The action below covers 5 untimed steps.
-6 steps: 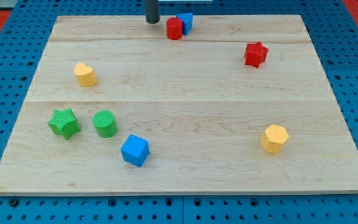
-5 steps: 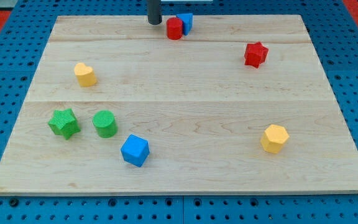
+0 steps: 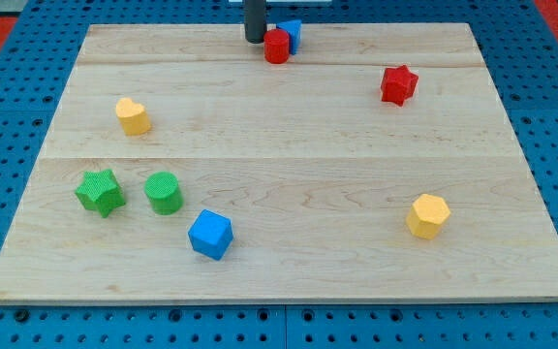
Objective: Slide the red star towards the center right of the board
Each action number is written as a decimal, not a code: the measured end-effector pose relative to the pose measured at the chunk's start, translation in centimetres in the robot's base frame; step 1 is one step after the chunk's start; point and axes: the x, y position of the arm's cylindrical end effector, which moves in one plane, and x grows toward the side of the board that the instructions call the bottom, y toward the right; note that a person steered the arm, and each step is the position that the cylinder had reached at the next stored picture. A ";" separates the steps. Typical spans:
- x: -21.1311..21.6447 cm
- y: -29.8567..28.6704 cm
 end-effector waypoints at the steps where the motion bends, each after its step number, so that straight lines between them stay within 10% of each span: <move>1: 0.6 0.6; 5: 2.8 4.9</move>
